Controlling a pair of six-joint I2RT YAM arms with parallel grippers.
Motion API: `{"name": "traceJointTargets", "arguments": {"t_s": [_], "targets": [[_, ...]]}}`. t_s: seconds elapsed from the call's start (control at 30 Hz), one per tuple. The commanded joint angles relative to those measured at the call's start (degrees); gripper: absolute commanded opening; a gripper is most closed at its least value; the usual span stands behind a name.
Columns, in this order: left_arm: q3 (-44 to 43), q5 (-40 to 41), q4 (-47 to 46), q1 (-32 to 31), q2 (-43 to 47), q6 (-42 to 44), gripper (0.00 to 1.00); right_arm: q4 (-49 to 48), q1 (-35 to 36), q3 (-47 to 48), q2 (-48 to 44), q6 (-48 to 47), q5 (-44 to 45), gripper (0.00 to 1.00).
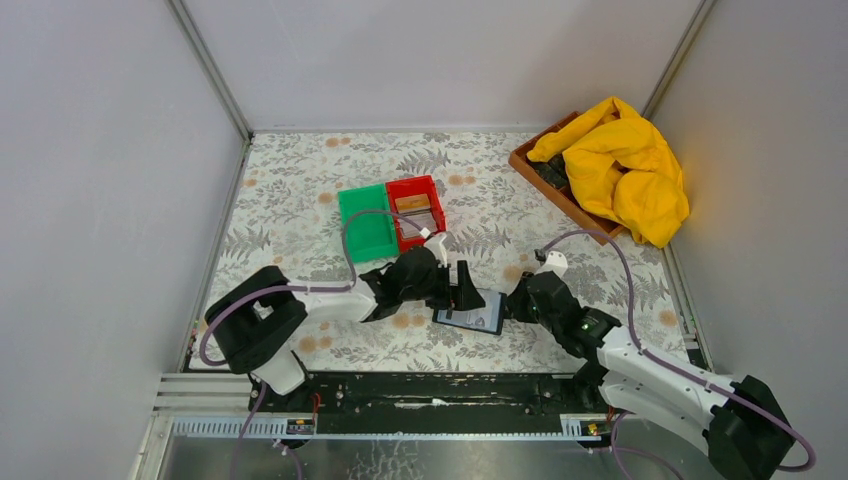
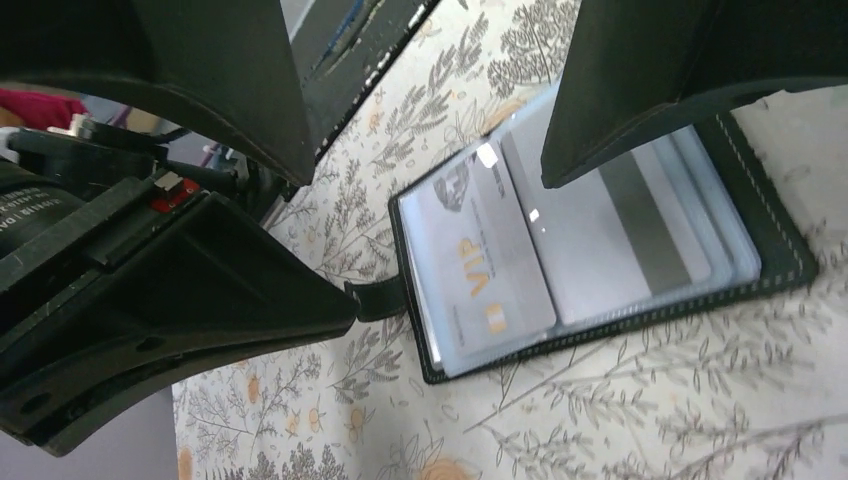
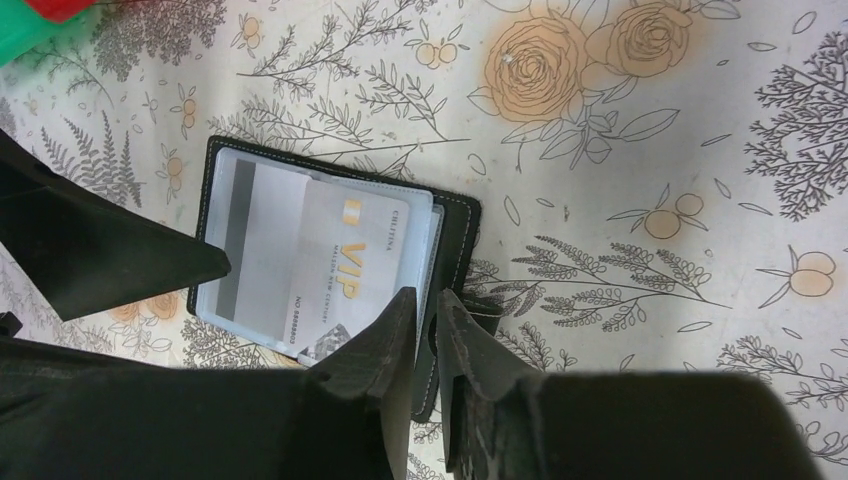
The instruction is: Take the credit cards out of the card holder
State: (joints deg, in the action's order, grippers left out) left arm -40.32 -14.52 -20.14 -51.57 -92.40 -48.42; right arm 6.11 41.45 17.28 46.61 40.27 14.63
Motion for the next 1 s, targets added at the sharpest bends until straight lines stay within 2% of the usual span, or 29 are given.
{"name": "traceJointTargets", "arguments": {"t_s": [0.0, 0.07, 0.17, 0.3, 0.37, 0.53, 0.77, 0.87, 0.97], "targets": [[3.5, -1.4, -3.5, 0.5, 2.1, -1.6, 0.95, -2.7, -0.3, -0.9, -0.9, -1.2, -2.5, 0.20], [4.1, -3.9, -7.3, 1.0, 0.0, -1.6, 1.00, -3.2, -0.2, -1.3, -0.6, -1.3, -3.2, 0.20], [4.4, -8.2, -12.9, 1.3, -3.1, -2.3, 1.00, -5.1, -0.2, -2.4, -0.4, -1.4, -5.0, 0.19], [3.0, -7.4, -11.6, 1.3, -4.4, -0.7, 0.97, -8.0, -0.2, -3.7, 0.4, -1.8, -8.0, 0.19], [1.9, -5.8, -8.0, 1.3, -4.3, 0.8, 0.97, -9.0, -0.1, -4.2, 1.2, -1.8, -8.8, 0.19], [-1.3, -4.5, -3.0, 1.3, -7.2, 3.0, 0.97, -8.9, 0.1, -5.4, 1.7, -1.5, -7.7, 0.20], [-2.1, -3.3, -2.7, 1.0, -9.6, 2.6, 0.95, -6.1, 0.0, -9.1, -4.2, 0.1, -5.9, 0.19], [-2.7, -1.4, -0.1, 0.7, -9.0, 3.5, 0.95, -5.5, 0.0, -9.9, -5.3, 0.3, -6.6, 0.18], [-1.9, -1.6, -1.5, 0.6, -7.9, 2.4, 0.95, -5.5, 0.0, -9.9, -5.1, 0.1, -7.3, 0.18]]}}
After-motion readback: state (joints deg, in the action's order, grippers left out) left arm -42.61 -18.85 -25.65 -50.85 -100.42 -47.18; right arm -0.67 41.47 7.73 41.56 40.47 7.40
